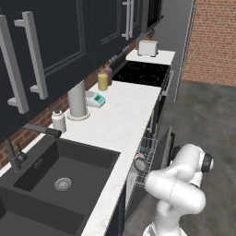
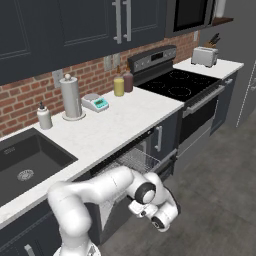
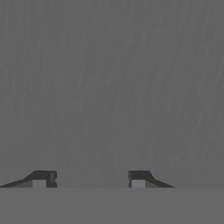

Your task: Pick up the cup and bowl from the counter, place them in the dishwasher, and close the dishwasher door.

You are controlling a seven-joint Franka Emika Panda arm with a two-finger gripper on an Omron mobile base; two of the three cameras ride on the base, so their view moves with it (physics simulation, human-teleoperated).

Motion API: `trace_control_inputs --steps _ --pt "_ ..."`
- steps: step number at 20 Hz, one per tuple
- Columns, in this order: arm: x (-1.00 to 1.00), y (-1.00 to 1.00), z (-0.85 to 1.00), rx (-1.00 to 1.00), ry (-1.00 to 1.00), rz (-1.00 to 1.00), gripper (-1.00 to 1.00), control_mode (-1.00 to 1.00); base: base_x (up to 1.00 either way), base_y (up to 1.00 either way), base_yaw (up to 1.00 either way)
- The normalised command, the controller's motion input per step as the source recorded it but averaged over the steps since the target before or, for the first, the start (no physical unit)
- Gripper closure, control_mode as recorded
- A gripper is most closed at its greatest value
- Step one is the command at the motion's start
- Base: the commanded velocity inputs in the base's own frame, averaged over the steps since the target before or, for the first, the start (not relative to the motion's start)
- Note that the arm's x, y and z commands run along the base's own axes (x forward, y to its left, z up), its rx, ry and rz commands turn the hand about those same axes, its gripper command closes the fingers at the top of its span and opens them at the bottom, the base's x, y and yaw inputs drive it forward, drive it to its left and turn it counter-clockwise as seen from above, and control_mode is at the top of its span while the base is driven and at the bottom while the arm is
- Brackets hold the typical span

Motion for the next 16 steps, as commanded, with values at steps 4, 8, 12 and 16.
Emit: trace_control_inputs --steps 4,8,12,16 --pt "0.29 1.0 0.39 0.0 -0.16 0.0 -1.0 -1.0 0.0 0.0 0.0" --pt "0.25 1.0 0.25 0.0 -0.14 0.0 -1.0 -1.0 0.0 0.0 0.0" --pt "0.28 1.0 0.1 0.0 -0.13 0.0 -1.0 -1.0 0.0 0.0 0.0" --pt "0.27 0.99 0.02 0.0 -0.12 0.0 -1.0 -1.0 0.0 0.0 0.0"
